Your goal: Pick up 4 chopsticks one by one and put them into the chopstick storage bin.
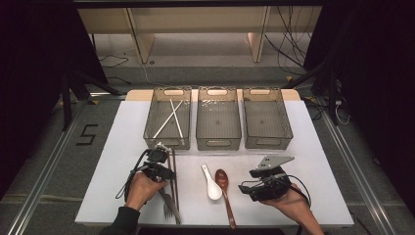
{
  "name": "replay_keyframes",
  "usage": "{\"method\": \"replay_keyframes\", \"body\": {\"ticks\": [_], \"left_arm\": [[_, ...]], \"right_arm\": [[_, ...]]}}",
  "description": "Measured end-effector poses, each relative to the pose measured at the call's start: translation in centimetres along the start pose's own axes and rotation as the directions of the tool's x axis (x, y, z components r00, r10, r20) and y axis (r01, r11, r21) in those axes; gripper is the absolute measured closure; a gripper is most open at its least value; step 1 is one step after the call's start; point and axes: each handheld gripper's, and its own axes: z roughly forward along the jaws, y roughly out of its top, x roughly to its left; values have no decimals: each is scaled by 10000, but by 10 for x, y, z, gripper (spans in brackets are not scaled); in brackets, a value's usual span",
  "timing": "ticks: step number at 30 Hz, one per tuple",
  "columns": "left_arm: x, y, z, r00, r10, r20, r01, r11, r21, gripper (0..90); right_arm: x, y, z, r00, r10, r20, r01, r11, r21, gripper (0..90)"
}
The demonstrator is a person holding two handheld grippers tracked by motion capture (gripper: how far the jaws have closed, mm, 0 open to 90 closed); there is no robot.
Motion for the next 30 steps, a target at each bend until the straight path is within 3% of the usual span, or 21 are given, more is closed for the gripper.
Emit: {"method": "replay_keyframes", "body": {"ticks": [3, 7, 9, 20, 22, 24, 27, 28, 30], "left_arm": [[-3, 4, 1, 9999, 122, -51, -120, 9994, 320, 609], [-14, 10, 4, 9961, 572, -669, -522, 9959, 744, 594], [-16, 12, 5, 9933, 695, -928, -615, 9943, 866, 628], [-15, 10, 4, 9944, 561, -892, -506, 9967, 636, 690], [-16, 10, 4, 9955, 542, -779, -496, 9970, 596, 695], [-17, 10, 4, 9983, 522, -262, -506, 9971, 575, 719], [-25, 12, 4, 9960, 802, -383, -781, 9955, 531, 748], [-26, 13, 4, 9969, 771, -148, -762, 9955, 562, 765], [-28, 14, 4, 9961, 856, -203, -843, 9948, 581, 780]], "right_arm": [[1, 1, 1, 10000, -30, -12, 30, 10000, 24, 342], [0, 1, 0, 10000, -9, -11, 9, 10000, -12, 342], [0, 1, -1, 10000, -29, 15, 29, 10000, -40, 342], [1, 3, 0, 10000, -83, -15, 83, 10000, -14, 344], [1, 3, 0, 10000, -89, -23, 89, 10000, -10, 344], [1, 3, 0, 10000, -84, -30, 84, 10000, -5, 344], [1, 3, 0, 10000, -81, -35, 81, 10000, -6, 344], [0, 3, 0, 10000, -92, -28, 92, 10000, -16, 344], [1, 3, -1, 9999, -96, -30, 96, 9999, -41, 344]]}}
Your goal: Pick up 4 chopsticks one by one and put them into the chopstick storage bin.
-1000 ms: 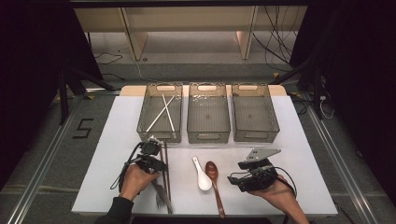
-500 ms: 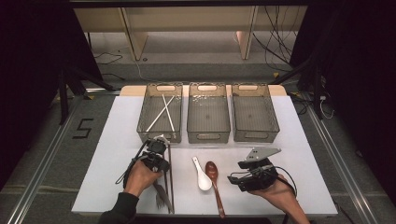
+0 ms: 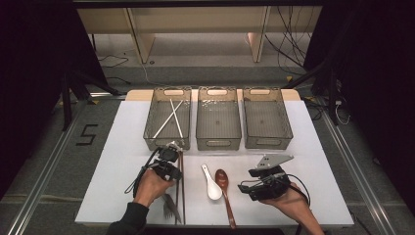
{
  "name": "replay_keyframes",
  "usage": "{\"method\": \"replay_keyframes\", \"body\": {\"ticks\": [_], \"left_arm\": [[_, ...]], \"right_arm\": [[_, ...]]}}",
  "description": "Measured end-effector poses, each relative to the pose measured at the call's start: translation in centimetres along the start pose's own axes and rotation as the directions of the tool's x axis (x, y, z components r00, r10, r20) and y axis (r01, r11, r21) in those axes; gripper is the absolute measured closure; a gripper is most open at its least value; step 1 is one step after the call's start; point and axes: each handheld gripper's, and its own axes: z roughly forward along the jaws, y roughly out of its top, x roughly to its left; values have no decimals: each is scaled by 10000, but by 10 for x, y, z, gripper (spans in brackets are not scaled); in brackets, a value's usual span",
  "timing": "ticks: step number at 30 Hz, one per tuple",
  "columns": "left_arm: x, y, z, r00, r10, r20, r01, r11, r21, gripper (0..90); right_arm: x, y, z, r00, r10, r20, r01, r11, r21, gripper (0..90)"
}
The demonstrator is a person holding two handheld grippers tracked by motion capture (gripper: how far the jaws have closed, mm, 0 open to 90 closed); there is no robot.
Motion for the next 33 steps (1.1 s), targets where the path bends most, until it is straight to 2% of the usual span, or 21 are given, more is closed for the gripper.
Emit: {"method": "replay_keyframes", "body": {"ticks": [3, 6, 12, 14, 17, 22, 30, 33], "left_arm": [[0, 0, 0, 10000, -22, -5, 22, 10000, -20, 781], [-1, 0, 1, 10000, -33, 65, 32, 9999, 142, 709], [-1, -2, 2, 10000, -17, -92, 19, 9998, 210, 705], [-3, -2, 3, 9999, 68, -76, -66, 9997, 234, 668], [-6, -2, 4, 9990, 199, -398, -193, 9997, 163, 704], [-7, -3, 3, 9982, 268, -542, -262, 9996, 111, 740], [-8, -5, 3, 9983, 140, -571, -144, 9999, -58, 763], [-10, -5, 3, 9990, 125, -436, -130, 9998, -122, 785]], "right_arm": [[0, 0, -1, 10000, 33, 18, -33, 10000, -15, 345], [0, 0, 0, 10000, 22, 3, -22, 10000, 27, 345], [0, 0, 0, 10000, 0, 12, 0, 10000, 25, 345], [0, 0, 1, 10000, 3, 8, -3, 10000, 36, 346], [0, 0, 1, 10000, -13, 7, 13, 10000, 39, 346], [0, 1, 1, 10000, -10, 4, 10, 10000, 44, 347], [1, 1, 2, 10000, -20, -13, 20, 10000, 62, 349], [1, 1, 2, 10000, -24, -31, 24, 10000, 77, 349]]}}
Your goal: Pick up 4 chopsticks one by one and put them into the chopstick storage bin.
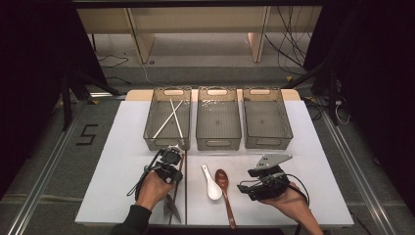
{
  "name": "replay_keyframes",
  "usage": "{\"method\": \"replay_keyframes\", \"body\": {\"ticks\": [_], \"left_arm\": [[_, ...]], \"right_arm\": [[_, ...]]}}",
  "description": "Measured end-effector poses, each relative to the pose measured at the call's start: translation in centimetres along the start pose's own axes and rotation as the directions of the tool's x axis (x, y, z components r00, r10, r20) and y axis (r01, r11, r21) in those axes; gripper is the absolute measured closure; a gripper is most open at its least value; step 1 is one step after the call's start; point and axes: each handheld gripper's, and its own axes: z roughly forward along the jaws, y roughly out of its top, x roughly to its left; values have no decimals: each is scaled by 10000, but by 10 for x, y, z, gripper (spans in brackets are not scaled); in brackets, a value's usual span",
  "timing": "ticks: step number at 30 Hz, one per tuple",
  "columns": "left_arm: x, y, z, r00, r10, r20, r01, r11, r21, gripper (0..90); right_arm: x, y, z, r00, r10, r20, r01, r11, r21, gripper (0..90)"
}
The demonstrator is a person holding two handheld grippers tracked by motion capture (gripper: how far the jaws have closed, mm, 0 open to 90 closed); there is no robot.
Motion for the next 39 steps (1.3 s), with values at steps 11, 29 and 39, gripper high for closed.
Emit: {"method": "replay_keyframes", "body": {"ticks": [11, 29, 39], "left_arm": [[-9, 3, 2, 9988, 221, 430, -222, 9998, 5, 817], [-15, 8, -13, 9895, 278, 1420, -116, 9935, -1136, 838], [-20, 17, -41, 9801, 572, 1899, -53, 9647, -2632, 839]], "right_arm": [[-1, 0, 0, 10000, 2, -10, -2, 10000, 10, 352], [-1, 0, 0, 10000, -4, -48, 4, 10000, -5, 353], [-1, 1, -1, 10000, 7, -51, -7, 10000, -57, 353]]}}
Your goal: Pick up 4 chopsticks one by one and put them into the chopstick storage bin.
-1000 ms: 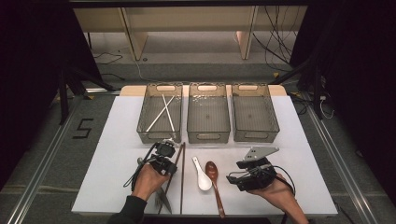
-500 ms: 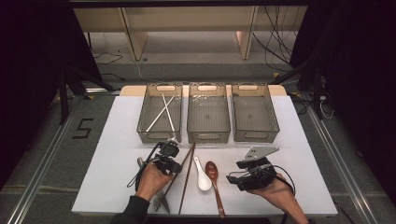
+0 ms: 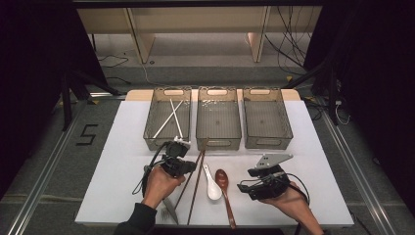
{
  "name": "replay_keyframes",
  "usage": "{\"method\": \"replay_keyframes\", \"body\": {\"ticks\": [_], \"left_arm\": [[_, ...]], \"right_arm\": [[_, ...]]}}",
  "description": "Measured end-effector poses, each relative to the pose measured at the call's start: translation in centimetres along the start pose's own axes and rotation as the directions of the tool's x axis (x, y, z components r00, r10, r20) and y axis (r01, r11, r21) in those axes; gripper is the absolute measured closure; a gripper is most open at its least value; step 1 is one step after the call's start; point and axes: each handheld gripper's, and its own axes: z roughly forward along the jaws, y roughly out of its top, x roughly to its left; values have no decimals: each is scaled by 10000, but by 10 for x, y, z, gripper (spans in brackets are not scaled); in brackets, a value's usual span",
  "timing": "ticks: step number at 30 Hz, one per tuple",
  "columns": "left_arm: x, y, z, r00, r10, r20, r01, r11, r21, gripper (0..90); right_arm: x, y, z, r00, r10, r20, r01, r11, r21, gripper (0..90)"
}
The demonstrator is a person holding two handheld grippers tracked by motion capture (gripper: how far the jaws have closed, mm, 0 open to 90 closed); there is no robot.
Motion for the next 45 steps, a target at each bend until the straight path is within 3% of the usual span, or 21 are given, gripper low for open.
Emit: {"method": "replay_keyframes", "body": {"ticks": [6, 12, 26, 45], "left_arm": [[0, 12, -13, 10000, 21, -11, -21, 9958, -916, 839], [4, 23, -25, 10000, 4, -52, -11, 9907, -1358, 840], [39, 68, -56, 9968, -129, -788, -59, 9725, -2330, 838], [92, 114, -58, 9801, -354, -1954, -165, 9660, -2579, 839]], "right_arm": [[0, 0, -1, 10000, -3, -4, 3, 10000, -27, 353], [-1, 0, -1, 10000, -12, 8, 12, 10000, -60, 353], [-1, 0, -3, 10000, 31, 2, -31, 10000, -92, 353], [-5, -2, -5, 10000, 63, 17, -62, 9998, -194, 352]]}}
